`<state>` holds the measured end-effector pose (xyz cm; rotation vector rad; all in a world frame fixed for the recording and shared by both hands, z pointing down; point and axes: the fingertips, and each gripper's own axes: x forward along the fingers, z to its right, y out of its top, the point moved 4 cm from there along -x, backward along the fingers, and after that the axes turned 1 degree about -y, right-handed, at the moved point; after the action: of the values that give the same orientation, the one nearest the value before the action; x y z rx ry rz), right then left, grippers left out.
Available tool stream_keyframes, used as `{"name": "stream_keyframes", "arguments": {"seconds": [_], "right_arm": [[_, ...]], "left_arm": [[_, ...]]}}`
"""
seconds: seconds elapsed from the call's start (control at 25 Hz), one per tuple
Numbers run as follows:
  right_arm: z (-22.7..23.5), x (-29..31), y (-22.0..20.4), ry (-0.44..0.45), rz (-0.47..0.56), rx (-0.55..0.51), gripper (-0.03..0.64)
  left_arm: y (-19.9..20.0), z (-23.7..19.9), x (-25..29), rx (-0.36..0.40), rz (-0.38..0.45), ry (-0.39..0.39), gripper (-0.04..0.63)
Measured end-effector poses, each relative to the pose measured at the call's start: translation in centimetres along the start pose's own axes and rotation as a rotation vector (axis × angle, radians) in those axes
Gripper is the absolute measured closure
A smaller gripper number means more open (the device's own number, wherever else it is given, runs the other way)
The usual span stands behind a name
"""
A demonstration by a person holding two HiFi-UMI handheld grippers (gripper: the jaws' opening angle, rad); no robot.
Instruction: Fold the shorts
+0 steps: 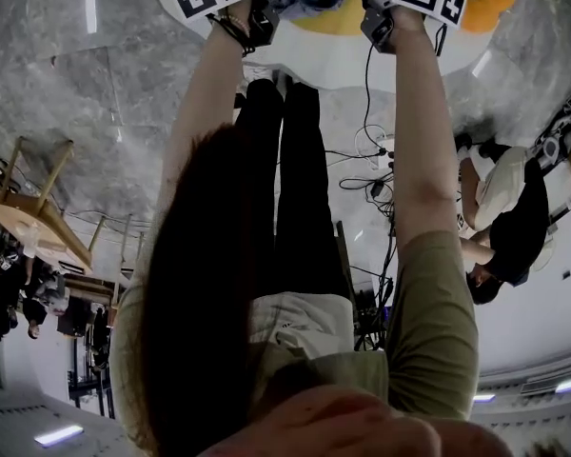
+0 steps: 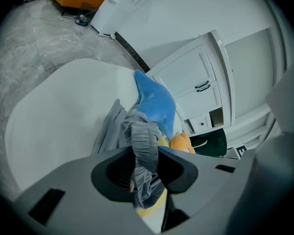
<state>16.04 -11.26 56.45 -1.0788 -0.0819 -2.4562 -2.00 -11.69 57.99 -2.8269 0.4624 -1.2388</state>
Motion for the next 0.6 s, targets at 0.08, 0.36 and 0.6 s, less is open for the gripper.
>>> {"name": "stream_keyframes", "arguments": {"seconds": [0.08, 0.36, 0.6], "right_arm": [[0.2, 0.6, 1.4, -0.012, -0.001, -0.021, 0.591], [0.6, 1.1, 1.6, -0.048, -0.078, -0.191, 0.589], [0.8, 1.4, 1.4, -0.075, -0.147, -0.346, 0.558]], "left_arm": [[0.3, -0.2, 0.2, 0.033, -0.013, 0.008, 0.477], [0.3, -1.2, 0.0, 0.229, -0.060, 0.041, 0.392], [1.0, -1.9, -0.1, 0.385, -0.088, 0.069, 0.264]]}}
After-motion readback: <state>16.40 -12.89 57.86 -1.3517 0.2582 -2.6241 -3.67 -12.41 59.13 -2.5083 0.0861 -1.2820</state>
